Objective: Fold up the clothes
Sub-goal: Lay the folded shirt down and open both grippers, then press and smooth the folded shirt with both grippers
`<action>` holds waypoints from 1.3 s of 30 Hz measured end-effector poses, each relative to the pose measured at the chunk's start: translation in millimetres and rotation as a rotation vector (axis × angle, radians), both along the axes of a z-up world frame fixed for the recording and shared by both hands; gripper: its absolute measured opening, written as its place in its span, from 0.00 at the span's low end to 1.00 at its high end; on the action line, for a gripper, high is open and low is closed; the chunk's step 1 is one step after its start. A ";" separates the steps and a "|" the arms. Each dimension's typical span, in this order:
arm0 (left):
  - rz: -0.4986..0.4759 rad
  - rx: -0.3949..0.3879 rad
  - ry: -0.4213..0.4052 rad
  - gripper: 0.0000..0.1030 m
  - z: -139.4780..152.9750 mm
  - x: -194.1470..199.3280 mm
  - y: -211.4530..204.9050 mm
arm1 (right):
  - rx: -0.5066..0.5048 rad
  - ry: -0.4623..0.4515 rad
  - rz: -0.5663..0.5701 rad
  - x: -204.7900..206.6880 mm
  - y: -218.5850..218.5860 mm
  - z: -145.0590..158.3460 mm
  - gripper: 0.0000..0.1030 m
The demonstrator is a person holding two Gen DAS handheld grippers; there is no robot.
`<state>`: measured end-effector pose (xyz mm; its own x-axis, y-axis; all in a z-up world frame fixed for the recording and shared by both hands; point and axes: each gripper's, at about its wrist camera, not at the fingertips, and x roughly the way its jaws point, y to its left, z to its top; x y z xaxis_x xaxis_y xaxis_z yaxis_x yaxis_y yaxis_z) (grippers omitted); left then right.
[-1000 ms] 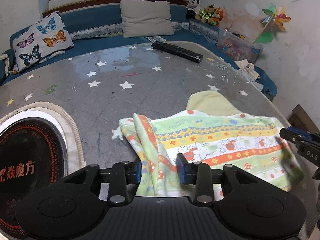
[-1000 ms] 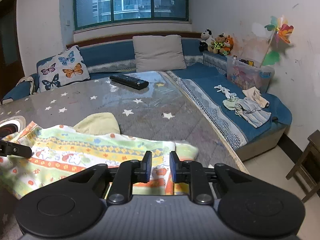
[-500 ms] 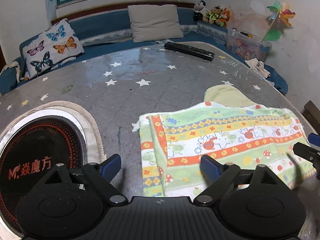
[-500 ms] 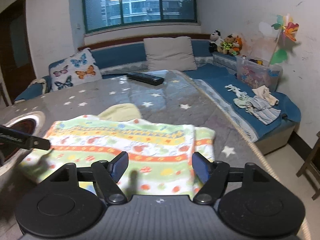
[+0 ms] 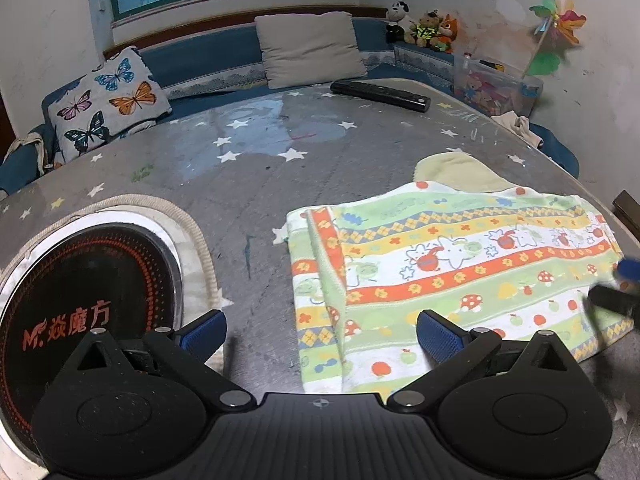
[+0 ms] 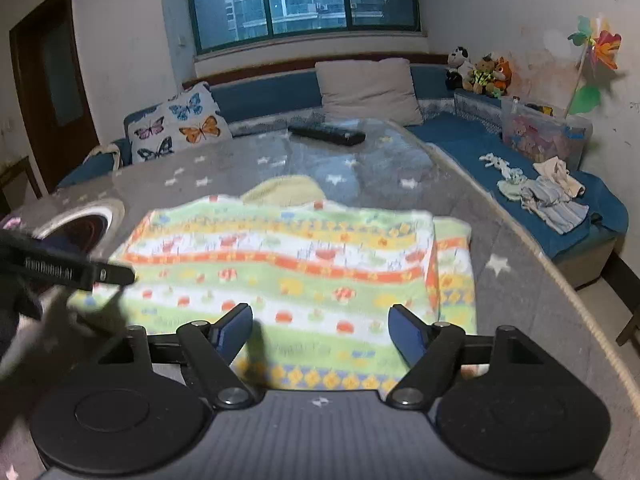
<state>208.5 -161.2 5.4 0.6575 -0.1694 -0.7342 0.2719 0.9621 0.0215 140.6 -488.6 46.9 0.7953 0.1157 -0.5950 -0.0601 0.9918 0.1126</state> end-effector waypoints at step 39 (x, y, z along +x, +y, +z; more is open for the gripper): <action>0.007 -0.012 -0.006 1.00 -9.3 -0.1 8.7 | -0.064 0.057 0.157 124.9 56.1 9.0 0.31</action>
